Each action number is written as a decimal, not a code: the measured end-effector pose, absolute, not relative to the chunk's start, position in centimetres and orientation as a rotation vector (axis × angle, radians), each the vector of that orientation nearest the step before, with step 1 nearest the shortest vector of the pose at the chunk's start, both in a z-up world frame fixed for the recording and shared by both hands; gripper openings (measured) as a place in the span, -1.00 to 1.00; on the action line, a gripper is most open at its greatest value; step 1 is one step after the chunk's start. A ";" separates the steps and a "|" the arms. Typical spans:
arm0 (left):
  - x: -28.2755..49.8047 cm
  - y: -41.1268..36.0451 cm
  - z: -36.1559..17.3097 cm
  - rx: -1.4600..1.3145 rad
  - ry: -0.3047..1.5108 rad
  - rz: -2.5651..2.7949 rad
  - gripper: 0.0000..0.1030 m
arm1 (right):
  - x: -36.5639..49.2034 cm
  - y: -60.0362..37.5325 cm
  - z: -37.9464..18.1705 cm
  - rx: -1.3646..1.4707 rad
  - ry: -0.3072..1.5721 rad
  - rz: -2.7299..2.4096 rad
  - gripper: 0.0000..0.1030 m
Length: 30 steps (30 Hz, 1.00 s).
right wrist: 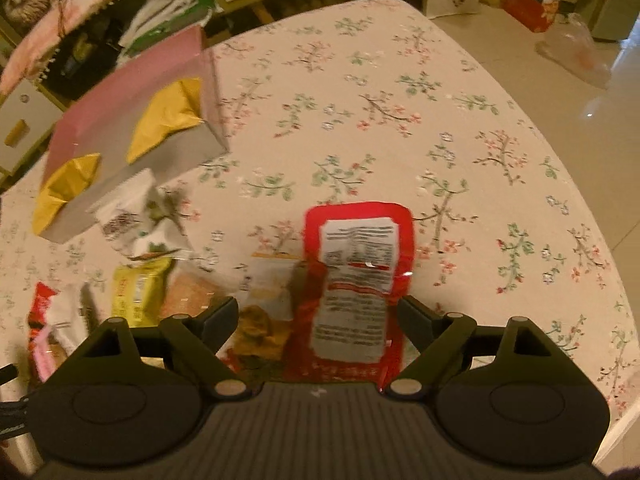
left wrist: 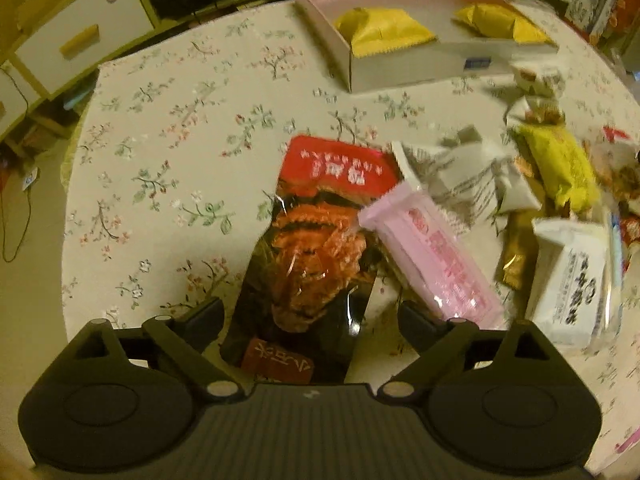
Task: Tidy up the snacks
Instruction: 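Grasp the red duck bag with the left gripper while the right grasps another red bag, then carry both red bags into the box between the yellow packets and release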
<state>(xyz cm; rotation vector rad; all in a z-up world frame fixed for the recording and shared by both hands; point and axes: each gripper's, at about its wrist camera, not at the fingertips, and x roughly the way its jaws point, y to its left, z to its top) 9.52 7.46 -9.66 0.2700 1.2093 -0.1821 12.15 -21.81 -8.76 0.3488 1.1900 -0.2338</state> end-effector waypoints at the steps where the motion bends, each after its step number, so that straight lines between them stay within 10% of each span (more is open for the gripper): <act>1: 9.5 7.3 -9.9 0.286 1.210 -0.184 0.86 | 12.2 -21.9 -8.9 0.338 1.196 -0.247 0.65; 16: 11.2 7.9 -10.7 0.258 1.183 -0.182 0.91 | 13.2 -20.2 -11.6 0.177 1.216 -0.266 0.25; 19: 11.3 8.1 -10.3 0.197 1.181 -0.197 0.54 | 13.3 -19.7 -11.1 0.193 1.217 -0.212 0.22; 30: 10.5 7.7 -9.7 0.223 1.190 -0.224 0.35 | 13.1 -19.8 -9.3 0.188 1.174 -0.199 0.20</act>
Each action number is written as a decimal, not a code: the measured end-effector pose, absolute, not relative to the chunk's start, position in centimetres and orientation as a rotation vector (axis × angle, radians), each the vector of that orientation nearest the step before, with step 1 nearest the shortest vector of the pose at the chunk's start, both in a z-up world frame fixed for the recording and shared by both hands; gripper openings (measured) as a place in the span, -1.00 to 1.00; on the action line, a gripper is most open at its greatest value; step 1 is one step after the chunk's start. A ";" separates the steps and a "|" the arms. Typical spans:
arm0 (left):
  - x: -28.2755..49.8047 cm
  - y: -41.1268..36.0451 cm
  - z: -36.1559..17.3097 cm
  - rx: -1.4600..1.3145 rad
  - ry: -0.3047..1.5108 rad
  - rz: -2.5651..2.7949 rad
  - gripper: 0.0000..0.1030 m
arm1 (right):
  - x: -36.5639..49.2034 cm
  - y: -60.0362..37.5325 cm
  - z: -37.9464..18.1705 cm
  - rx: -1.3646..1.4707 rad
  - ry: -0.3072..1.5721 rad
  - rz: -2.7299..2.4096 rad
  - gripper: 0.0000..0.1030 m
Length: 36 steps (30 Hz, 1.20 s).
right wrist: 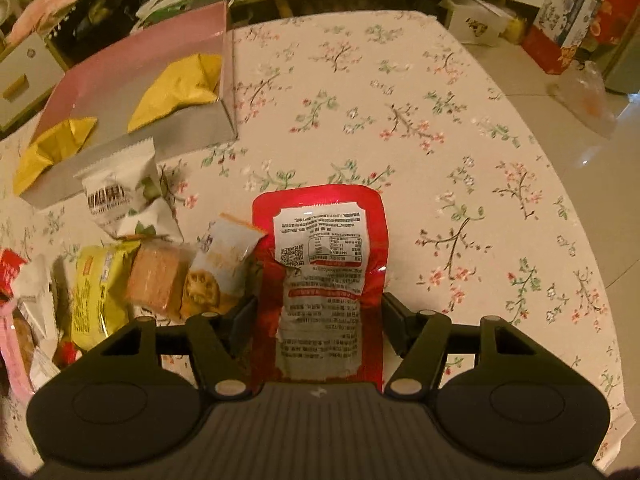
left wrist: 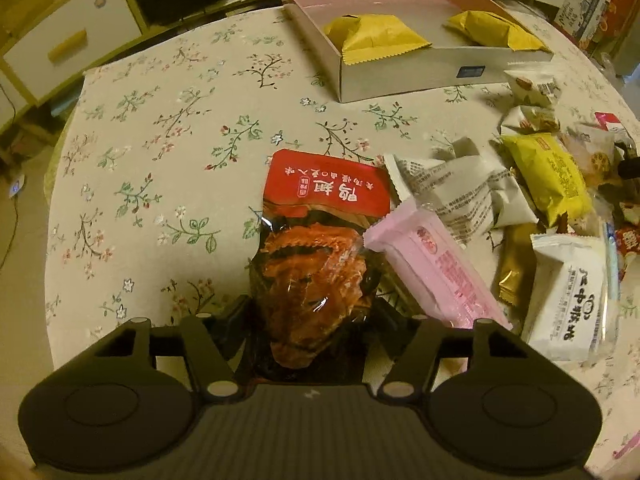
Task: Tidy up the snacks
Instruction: 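Carry both red bags into the box between the yellow packets and release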
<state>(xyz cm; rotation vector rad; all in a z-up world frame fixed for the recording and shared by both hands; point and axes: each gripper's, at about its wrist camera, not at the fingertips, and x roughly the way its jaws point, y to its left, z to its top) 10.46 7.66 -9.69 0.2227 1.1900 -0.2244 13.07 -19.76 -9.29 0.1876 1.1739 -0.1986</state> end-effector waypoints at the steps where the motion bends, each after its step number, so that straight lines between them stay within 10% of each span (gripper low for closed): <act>1: 10.4 7.9 -9.4 0.207 1.188 -0.225 0.35 | 13.1 -19.8 -9.2 0.192 1.170 -0.198 0.20; 36: 16.9 3.4 -2.0 -0.220 1.001 -0.298 0.34 | 19.3 -19.5 -4.9 0.243 1.017 -0.106 0.19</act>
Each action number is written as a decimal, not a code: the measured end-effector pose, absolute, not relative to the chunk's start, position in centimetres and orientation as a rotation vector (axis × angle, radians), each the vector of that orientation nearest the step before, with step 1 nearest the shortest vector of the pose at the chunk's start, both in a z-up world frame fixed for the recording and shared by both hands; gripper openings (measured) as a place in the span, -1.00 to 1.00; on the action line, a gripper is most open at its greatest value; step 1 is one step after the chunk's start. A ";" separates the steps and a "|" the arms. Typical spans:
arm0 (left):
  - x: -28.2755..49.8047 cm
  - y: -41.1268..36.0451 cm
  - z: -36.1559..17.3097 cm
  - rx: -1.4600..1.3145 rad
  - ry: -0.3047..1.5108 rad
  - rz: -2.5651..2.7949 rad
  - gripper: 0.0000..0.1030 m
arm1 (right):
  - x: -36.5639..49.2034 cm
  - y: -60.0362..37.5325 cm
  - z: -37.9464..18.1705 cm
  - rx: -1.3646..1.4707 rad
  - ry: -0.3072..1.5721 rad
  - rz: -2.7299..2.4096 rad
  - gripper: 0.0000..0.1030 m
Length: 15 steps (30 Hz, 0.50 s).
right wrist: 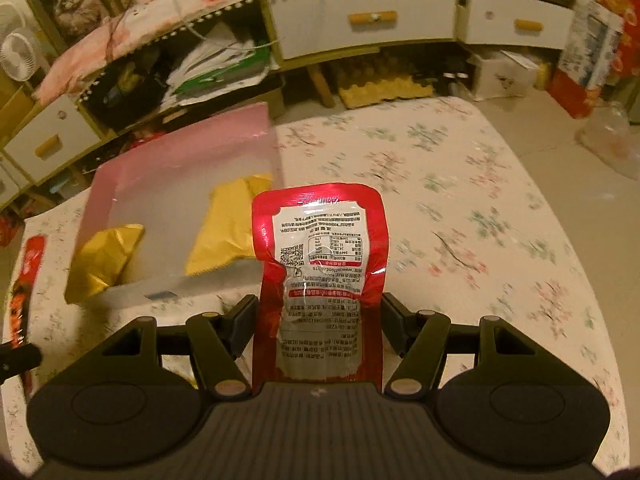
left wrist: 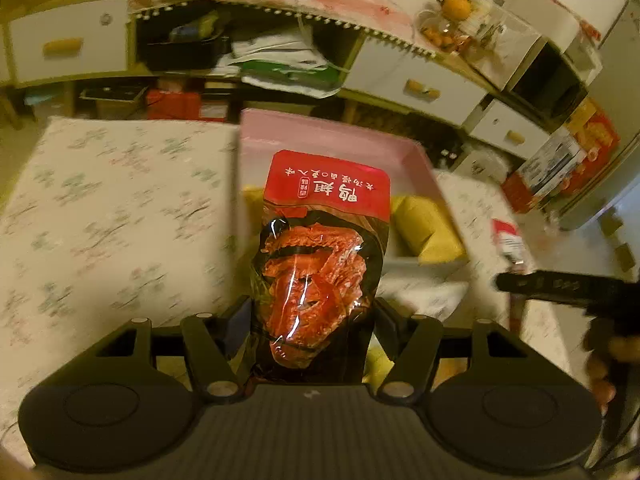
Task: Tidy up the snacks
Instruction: 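Carry both red bags into the box between the yellow packets and release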
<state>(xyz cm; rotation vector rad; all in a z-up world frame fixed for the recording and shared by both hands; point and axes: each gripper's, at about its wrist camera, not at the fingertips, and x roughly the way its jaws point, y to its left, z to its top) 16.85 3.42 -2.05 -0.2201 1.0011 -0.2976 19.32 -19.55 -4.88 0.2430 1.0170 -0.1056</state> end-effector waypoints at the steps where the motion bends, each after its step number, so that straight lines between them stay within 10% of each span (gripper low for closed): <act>1: 17.5 2.9 -2.1 -0.236 1.002 -0.305 0.34 | 19.7 -19.4 -4.9 0.244 1.015 -0.092 0.19; 15: 24.7 0.2 -3.8 -0.367 0.985 -0.315 0.34 | 26.7 -17.0 -5.3 0.327 0.988 0.104 0.19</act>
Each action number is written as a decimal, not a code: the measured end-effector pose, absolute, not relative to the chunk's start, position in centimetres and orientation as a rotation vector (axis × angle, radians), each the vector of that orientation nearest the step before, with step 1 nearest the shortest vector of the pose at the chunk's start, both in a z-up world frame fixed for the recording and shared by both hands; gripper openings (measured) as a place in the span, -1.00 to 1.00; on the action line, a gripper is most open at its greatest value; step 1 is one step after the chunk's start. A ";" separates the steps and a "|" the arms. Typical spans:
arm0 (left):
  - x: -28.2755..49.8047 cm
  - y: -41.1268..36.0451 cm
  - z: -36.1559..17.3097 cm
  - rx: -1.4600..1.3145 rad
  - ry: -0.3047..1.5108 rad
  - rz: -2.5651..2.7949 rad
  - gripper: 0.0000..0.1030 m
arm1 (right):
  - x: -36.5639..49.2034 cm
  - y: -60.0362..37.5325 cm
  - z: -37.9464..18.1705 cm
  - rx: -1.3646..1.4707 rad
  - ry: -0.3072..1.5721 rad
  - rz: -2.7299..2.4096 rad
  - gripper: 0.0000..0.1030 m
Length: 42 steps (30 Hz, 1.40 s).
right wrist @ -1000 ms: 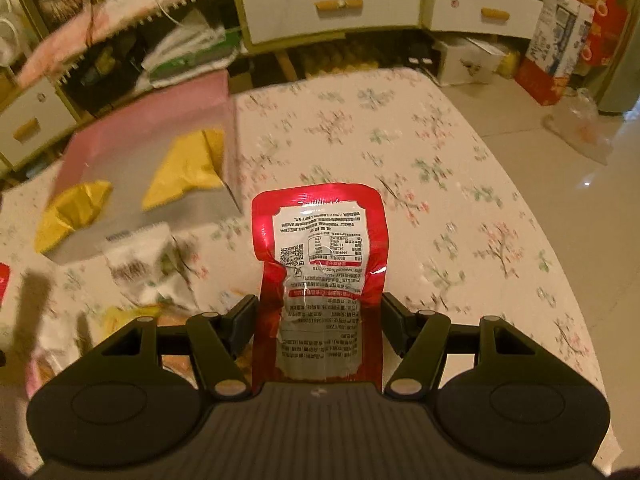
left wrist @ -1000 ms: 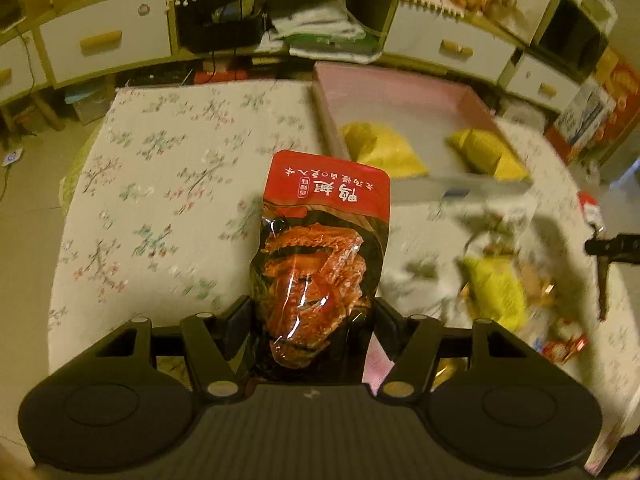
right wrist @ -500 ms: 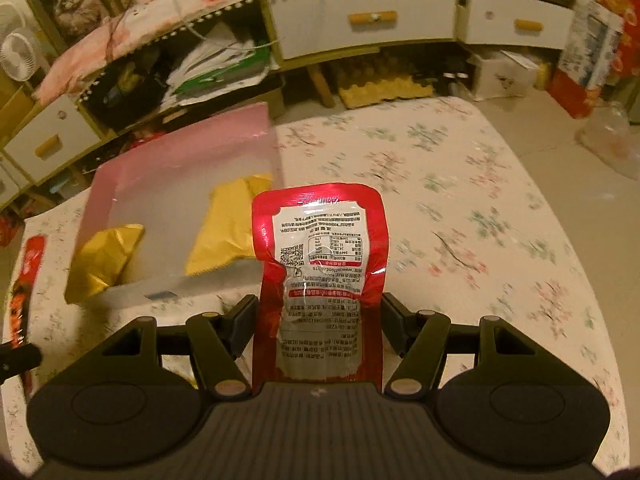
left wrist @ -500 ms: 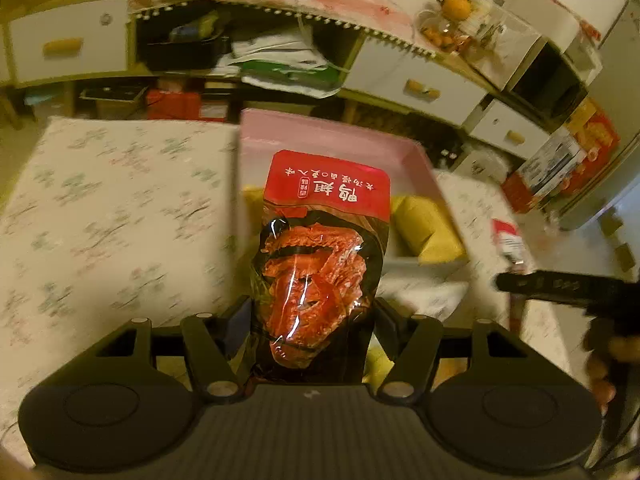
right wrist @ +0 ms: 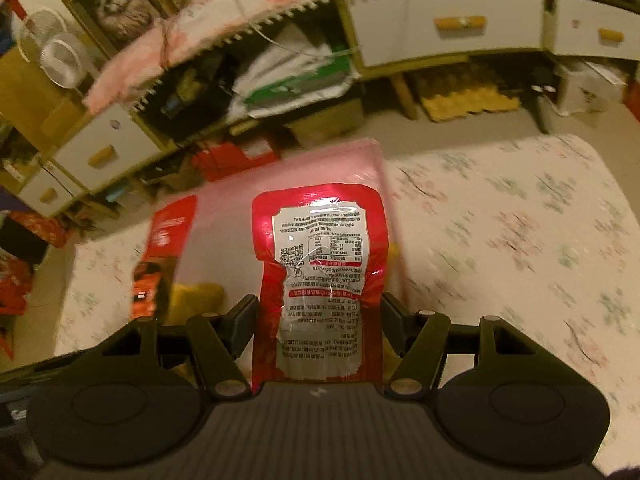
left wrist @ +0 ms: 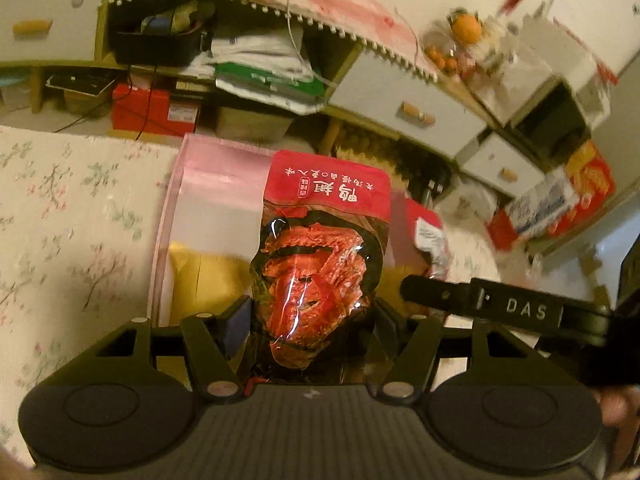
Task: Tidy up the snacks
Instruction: 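Carry both red bags into the box between the yellow packets and release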
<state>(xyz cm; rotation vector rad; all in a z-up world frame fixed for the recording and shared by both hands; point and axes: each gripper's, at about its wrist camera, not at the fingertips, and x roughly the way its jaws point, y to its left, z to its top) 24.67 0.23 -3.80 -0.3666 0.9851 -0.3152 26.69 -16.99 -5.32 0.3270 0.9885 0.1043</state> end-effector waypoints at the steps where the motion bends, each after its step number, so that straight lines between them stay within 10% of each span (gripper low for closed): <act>1: 25.0 0.3 -4.0 -0.381 0.980 -0.319 0.34 | 27.1 -16.9 -5.3 0.342 0.980 0.122 0.19; 42: 16.7 2.3 1.2 -0.332 0.964 -0.195 0.61 | 21.4 -16.8 -1.2 0.519 0.911 0.126 0.29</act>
